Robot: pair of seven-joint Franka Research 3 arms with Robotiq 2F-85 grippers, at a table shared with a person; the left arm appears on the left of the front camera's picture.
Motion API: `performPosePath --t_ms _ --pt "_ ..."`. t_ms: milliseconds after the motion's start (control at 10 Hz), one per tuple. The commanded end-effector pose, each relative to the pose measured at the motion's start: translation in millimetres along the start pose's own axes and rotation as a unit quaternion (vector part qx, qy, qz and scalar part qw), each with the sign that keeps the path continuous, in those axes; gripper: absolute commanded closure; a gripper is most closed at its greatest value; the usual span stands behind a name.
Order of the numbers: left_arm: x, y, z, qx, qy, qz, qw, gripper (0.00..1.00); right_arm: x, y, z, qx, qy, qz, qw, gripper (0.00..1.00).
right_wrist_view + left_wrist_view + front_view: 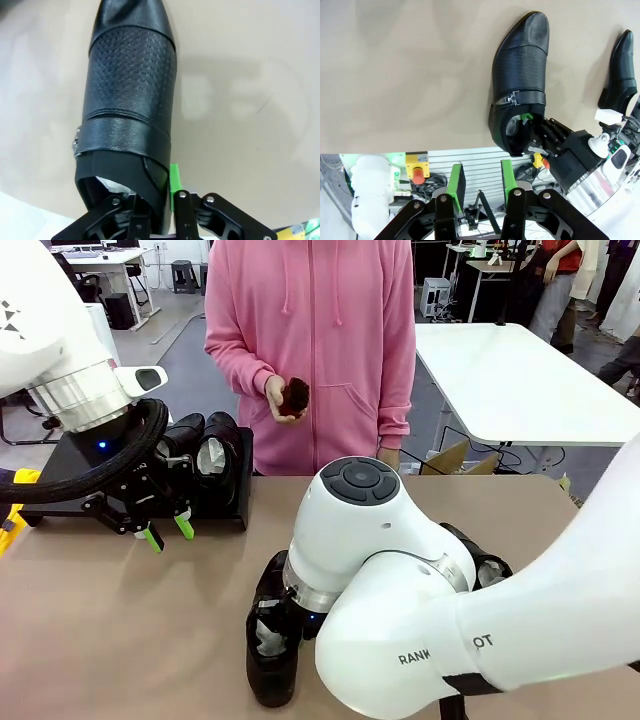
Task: Organize the shoes by placing them on the stand.
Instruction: Pick up one Shoe and place it in the middle of the table, then place the Shoe from the middle of the table onto the Shoes Stand.
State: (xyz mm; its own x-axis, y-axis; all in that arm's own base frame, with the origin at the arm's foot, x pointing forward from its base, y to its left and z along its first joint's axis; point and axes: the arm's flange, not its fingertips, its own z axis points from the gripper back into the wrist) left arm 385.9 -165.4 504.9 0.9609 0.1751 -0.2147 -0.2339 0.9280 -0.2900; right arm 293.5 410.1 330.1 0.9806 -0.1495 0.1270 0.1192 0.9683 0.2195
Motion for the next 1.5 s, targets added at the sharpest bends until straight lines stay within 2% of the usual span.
performPosePath --t_ms 0,200,600,700,1400 --pt "-2 1 -1 -0.005 -0.004 0.002 1.000 0.59 4 6 8 0.012 -0.023 -0.009 1.000 0.37" --pt "-2 1 -1 -0.005 -0.004 0.002 1.000 0.59 7 -1 14 0.015 -0.023 -0.015 0.999 0.01" --pt "-2 1 -1 -0.005 -0.004 0.002 1.000 0.59 12 -17 46 0.013 -0.008 0.006 1.000 0.00" --pt "-2 1 -1 -0.005 -0.004 0.002 1.000 0.59 13 -4 24 0.010 -0.018 -0.011 1.000 0.00" --pt "-2 1 -1 -0.005 -0.004 0.002 1.000 0.59 13 -4 24 0.010 -0.018 -0.011 1.000 0.00"
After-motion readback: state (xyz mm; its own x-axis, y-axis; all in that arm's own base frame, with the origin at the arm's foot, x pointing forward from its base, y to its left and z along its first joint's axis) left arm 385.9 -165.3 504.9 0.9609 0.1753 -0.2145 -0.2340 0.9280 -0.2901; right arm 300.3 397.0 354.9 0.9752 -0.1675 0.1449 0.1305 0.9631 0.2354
